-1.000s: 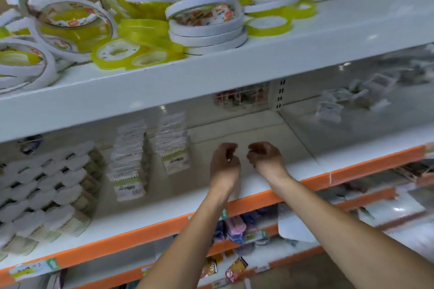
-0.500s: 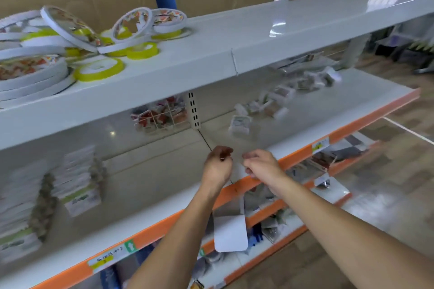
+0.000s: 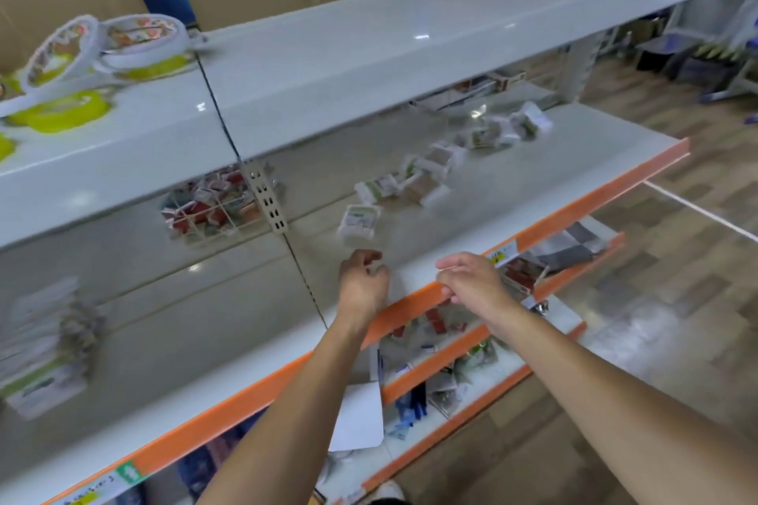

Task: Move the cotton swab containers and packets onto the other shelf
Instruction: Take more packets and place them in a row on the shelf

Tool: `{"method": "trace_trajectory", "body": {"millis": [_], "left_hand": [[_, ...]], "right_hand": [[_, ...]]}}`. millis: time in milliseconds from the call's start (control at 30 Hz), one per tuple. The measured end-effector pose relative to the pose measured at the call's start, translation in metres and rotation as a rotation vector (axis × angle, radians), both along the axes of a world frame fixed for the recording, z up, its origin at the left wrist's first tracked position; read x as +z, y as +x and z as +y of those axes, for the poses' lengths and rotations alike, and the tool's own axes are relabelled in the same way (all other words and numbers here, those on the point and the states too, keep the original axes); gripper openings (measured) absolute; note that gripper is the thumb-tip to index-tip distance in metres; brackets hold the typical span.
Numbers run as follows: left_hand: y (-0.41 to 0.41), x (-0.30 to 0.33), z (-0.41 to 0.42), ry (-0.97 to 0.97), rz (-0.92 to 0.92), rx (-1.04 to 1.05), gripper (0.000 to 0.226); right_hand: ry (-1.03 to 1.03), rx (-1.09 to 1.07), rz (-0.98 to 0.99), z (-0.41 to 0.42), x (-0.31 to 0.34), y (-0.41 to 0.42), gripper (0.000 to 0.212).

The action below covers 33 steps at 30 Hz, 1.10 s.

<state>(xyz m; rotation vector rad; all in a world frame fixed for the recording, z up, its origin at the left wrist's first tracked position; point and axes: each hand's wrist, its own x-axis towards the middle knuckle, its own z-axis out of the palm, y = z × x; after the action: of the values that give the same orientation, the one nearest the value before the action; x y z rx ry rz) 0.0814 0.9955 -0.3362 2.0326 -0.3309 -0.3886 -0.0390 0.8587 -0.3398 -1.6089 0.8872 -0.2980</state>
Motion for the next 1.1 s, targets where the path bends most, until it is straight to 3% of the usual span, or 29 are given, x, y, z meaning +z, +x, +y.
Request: {"method": "trace_trajectory", "body": {"millis": [300,567,667,833,967,1100], "left_hand": [[0.079,0.001,-0.041,0.037,-0.149,0.262,0.03],[0.11,-0.02,-0.064,0.204,-0.012,0.37,0.059],[0.109,-0.022,-0.074,0.067,0.184,0.375,0.068],[0.088,-0.01,-0.091,-0.165,0.376,0.374,0.018],[0.068,-0.008,-0.09,-0.342,0.343,0.341,0.023],[0.057,-0.005,-0.091,-0.353,0.318,0.371,0.04]], "right_hand": [[-0.166,0.131,-0.015,-0.053,-0.008,0.044,0.009],[-0.381,0.238,0.004,-0.094,-0.009,0.072,0.018],[-0.468,0.294,0.042,-0.112,-0.01,0.085,0.035],[-0.532,0.383,0.077,-0.141,-0.008,0.103,0.053],[-0.644,0.455,0.109,-0.157,-0.007,0.116,0.063],[-0.73,0.511,0.146,-0.162,-0.009,0.128,0.071]]}}
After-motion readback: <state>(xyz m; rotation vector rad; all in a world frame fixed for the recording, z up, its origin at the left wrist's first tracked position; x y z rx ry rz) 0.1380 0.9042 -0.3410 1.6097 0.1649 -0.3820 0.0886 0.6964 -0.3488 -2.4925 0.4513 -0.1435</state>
